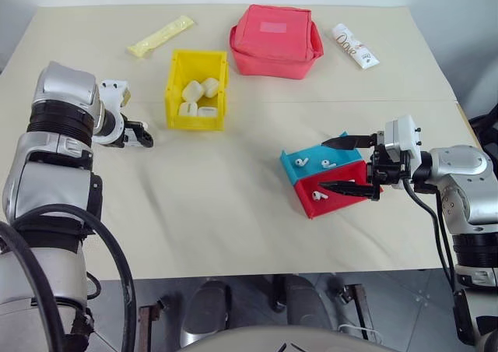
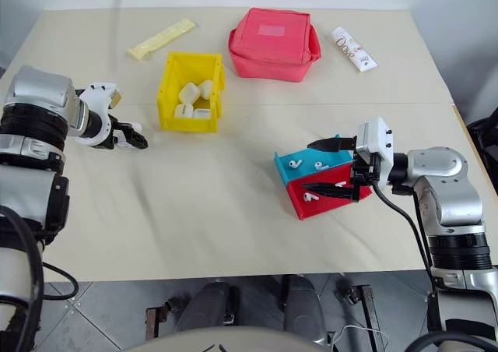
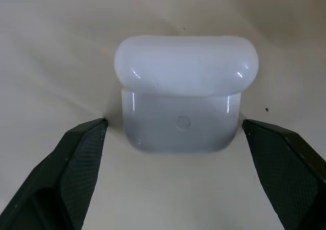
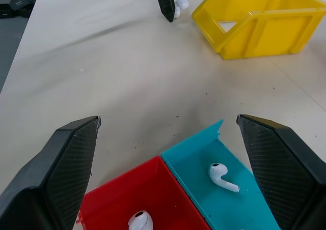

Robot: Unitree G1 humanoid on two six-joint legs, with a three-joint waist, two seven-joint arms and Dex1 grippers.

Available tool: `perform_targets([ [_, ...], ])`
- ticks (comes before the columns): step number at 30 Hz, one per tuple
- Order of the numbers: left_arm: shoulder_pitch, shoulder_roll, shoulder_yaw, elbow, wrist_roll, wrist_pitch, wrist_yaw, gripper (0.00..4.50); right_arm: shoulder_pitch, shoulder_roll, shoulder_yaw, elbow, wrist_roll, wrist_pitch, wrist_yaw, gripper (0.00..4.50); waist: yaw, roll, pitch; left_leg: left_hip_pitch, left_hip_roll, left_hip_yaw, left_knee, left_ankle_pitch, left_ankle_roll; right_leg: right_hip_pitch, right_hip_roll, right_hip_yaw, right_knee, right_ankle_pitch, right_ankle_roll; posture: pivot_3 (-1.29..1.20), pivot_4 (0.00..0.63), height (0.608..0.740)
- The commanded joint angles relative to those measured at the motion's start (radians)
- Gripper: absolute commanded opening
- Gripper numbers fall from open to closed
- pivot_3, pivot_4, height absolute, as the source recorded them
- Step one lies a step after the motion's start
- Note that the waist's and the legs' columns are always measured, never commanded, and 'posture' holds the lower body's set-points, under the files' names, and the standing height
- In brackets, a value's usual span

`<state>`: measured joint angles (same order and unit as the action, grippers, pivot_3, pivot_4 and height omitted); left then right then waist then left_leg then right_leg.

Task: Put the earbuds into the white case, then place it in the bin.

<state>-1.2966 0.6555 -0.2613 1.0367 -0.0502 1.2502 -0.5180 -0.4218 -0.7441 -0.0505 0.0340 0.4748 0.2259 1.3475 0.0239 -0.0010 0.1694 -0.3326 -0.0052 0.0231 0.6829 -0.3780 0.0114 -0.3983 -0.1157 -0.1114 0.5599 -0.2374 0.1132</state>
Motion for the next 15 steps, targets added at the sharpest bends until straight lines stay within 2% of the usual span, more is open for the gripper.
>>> perform_targets([
  [1, -0.021, -0.016, 0.033, 0.044, 0.023, -0.041, 0.005, 4.5, 0.0, -0.027, -0.038, -0.048, 0.025, 0.007, -0.001, 4.47, 0.002, 0.0, 0.0, 0.0, 0.0, 0.0, 0.0, 0.0, 0.0, 0.0, 0.0, 0.0, 0.0, 0.0, 0.0, 0.0, 0.15, 0.74],
  [10, -0.039, -0.045, 0.078, 0.122, 0.063, -0.088, 0.014, 4.5, 0.009, -0.043, -0.04, -0.061, 0.029, 0.023, -0.005, 4.47, 0.003, 0.0, 0.0, 0.001, 0.0, 0.0, 0.0, 0.0, 0.0, 0.0, 0.0, 0.0, 0.001, 0.0, 0.0, 0.0, 0.15, 0.74],
  [15, -0.046, -0.051, 0.054, 0.132, 0.097, -0.089, -0.021, 4.5, 0.01, -0.047, -0.038, -0.06, 0.029, 0.023, -0.01, 4.47, 0.003, 0.0, 0.0, 0.001, 0.0, 0.0, 0.0, 0.0, 0.0, 0.0, 0.0, 0.0, 0.002, 0.0, 0.0, 0.0, 0.15, 0.74],
])
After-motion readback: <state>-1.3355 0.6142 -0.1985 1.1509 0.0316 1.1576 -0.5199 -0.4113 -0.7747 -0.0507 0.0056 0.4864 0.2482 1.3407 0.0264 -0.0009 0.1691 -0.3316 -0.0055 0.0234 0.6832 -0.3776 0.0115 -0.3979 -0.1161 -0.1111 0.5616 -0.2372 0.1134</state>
